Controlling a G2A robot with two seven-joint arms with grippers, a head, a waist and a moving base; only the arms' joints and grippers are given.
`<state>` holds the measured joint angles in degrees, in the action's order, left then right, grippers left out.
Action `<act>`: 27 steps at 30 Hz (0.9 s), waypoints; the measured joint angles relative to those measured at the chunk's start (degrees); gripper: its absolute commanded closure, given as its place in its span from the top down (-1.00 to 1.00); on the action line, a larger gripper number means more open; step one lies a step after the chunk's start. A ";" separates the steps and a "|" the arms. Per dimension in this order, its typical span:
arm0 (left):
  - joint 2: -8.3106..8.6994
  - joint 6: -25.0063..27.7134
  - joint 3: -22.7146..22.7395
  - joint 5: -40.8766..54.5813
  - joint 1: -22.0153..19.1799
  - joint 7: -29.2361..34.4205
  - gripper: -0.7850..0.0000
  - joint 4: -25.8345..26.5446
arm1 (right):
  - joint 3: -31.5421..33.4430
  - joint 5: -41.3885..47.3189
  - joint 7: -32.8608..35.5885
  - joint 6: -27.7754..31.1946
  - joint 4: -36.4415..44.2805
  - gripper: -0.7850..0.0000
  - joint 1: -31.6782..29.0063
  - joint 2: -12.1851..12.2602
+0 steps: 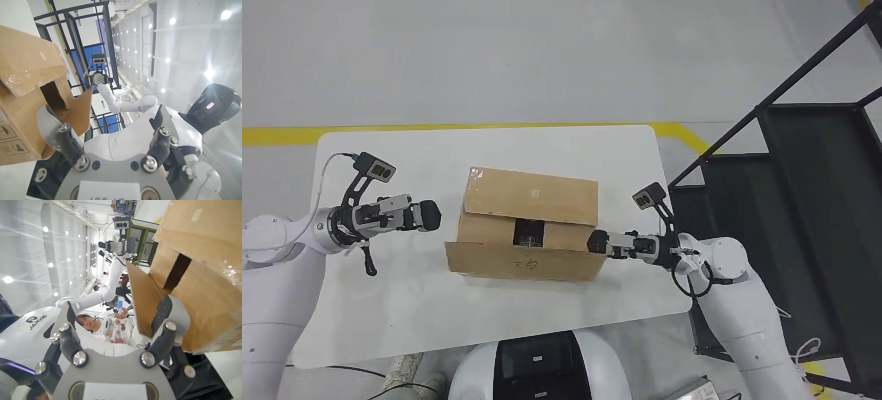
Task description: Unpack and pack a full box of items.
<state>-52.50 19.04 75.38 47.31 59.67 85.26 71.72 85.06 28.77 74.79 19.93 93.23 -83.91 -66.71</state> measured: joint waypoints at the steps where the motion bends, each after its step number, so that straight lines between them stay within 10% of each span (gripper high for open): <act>1: 0.00 0.00 0.00 0.00 0.00 0.00 1.00 0.00 | 0.17 0.07 1.10 -0.82 1.63 1.00 -0.89 0.19; 27: -0.59 -3.68 -3.09 -0.58 1.86 1.53 1.00 3.66 | -9.78 -18.92 3.07 -9.89 9.59 1.00 -11.38 2.57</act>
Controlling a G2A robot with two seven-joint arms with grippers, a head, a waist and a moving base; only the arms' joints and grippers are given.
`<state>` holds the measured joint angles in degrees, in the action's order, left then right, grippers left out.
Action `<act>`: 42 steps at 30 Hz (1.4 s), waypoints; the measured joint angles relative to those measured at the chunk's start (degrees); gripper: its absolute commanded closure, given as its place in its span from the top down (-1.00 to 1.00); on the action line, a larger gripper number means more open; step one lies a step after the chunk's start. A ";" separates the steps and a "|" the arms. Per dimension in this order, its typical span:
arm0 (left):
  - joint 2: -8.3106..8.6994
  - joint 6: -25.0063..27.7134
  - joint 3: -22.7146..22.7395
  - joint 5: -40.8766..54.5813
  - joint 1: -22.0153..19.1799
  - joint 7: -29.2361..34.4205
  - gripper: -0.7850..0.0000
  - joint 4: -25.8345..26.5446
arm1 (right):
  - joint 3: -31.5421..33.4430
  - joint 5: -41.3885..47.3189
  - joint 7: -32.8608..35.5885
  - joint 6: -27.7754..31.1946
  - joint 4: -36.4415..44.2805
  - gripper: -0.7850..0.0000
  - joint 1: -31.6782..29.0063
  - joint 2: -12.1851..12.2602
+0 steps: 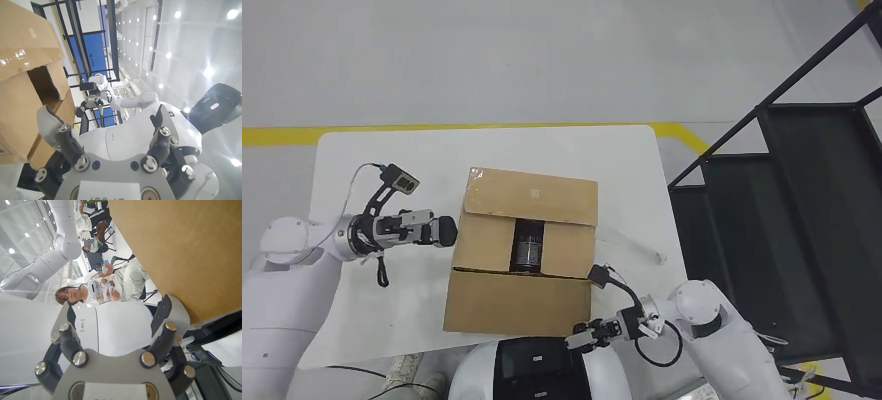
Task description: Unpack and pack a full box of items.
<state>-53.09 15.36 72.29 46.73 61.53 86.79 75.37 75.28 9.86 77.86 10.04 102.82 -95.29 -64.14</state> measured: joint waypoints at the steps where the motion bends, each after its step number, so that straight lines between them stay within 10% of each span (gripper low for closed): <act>1: -0.09 -0.08 -0.28 0.43 0.05 0.49 1.00 -0.14 | 0.21 0.99 -0.35 0.03 0.20 1.00 0.09 0.05; 21: -2.68 3.95 -7.60 -3.90 -3.05 -5.56 1.00 -10.43 | 4.88 14.45 -1.90 0.89 1.74 1.00 -0.39 1.47; 42: -8.85 8.72 -12.88 9.98 -15.79 -6.74 1.00 -24.09 | 5.55 15.81 -1.55 0.23 2.07 1.00 -0.73 2.87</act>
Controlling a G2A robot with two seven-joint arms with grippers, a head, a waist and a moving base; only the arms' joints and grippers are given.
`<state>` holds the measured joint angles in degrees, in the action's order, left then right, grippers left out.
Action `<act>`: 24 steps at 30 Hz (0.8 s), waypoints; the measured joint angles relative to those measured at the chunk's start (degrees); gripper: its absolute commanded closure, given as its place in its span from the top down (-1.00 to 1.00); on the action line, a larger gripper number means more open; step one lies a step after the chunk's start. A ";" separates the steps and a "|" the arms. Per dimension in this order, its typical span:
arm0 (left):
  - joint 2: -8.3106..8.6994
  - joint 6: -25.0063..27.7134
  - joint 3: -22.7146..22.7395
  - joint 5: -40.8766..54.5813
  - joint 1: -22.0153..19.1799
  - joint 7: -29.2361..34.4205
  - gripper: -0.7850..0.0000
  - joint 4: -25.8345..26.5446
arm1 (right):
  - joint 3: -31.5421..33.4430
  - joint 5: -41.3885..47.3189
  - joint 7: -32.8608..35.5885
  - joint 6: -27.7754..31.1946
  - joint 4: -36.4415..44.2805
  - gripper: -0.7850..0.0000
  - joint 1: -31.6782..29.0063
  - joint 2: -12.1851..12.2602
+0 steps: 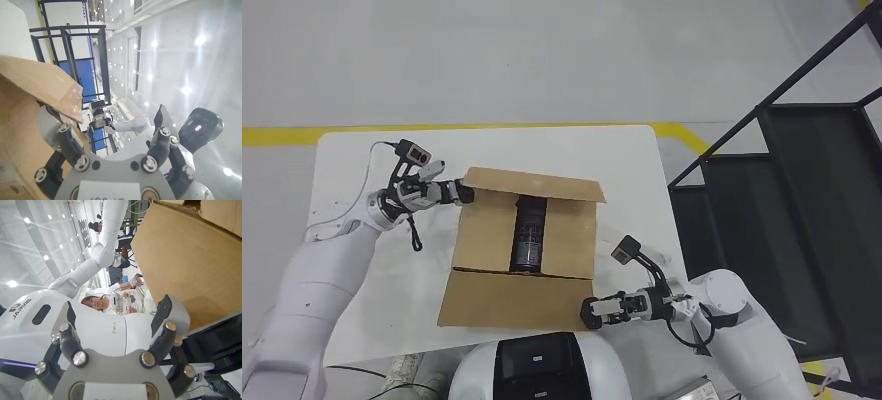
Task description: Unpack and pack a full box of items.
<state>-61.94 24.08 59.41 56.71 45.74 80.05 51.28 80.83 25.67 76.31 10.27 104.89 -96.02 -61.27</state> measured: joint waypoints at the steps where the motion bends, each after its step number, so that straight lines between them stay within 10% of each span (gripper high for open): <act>1: -0.57 0.02 -0.52 1.16 -0.99 0.15 1.00 -1.11 | -0.10 0.07 -0.13 0.01 -0.09 1.00 0.05 0.05; 24: -13.20 2.45 -12.69 -1.93 -18.21 -9.59 1.00 -32.75 | 2.43 0.17 -2.64 -0.39 1.47 1.00 -3.27 1.53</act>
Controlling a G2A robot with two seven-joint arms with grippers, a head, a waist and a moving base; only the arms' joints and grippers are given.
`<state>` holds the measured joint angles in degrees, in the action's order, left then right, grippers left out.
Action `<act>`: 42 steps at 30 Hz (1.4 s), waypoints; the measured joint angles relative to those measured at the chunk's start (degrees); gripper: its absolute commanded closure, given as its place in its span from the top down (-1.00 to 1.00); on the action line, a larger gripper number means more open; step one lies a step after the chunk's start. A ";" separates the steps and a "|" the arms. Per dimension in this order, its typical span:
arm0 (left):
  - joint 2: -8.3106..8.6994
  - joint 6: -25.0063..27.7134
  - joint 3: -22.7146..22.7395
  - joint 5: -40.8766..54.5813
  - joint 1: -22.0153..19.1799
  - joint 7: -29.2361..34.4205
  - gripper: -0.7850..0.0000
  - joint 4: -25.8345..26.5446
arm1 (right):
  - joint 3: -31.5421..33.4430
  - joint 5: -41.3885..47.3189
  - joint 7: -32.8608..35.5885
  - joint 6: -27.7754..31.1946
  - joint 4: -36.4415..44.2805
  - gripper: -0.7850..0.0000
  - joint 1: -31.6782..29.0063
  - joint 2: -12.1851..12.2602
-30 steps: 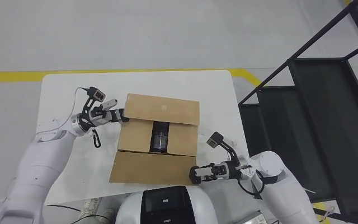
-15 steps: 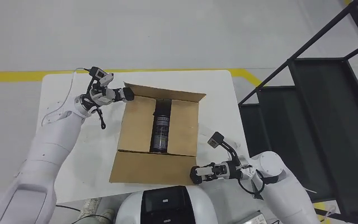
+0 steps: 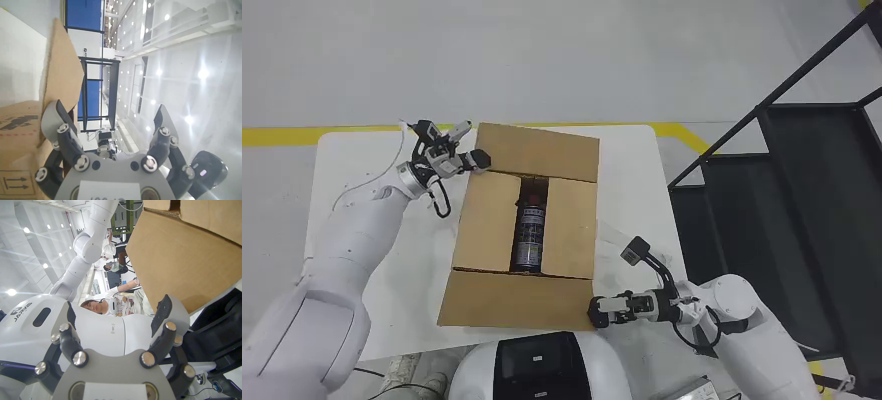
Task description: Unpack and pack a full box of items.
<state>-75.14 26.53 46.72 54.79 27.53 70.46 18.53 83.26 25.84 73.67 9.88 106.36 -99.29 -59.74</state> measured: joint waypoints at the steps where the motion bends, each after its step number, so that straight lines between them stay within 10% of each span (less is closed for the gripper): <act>1: -0.22 0.04 -0.11 -0.50 -0.24 -0.67 1.00 -0.68 | -0.03 -0.01 -0.01 -0.02 0.06 1.00 -0.02 0.04; 10: -0.55 0.92 -0.54 -7.17 -2.89 -7.35 1.00 -5.57 | -0.98 0.03 -0.31 -0.23 0.20 1.00 0.34 0.39; 25: 2.61 4.57 7.86 0.04 -4.75 2.83 1.00 -1.98 | -3.95 1.67 -1.12 0.68 0.57 1.00 3.33 0.56; 42: 16.16 -10.28 26.70 -11.79 16.96 17.56 1.00 35.25 | -17.27 -21.25 -20.95 -7.37 -4.33 1.00 22.87 -1.61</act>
<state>-58.98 16.24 73.42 42.99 44.49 88.03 53.78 66.00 4.60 52.72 2.52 102.03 -76.41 -61.35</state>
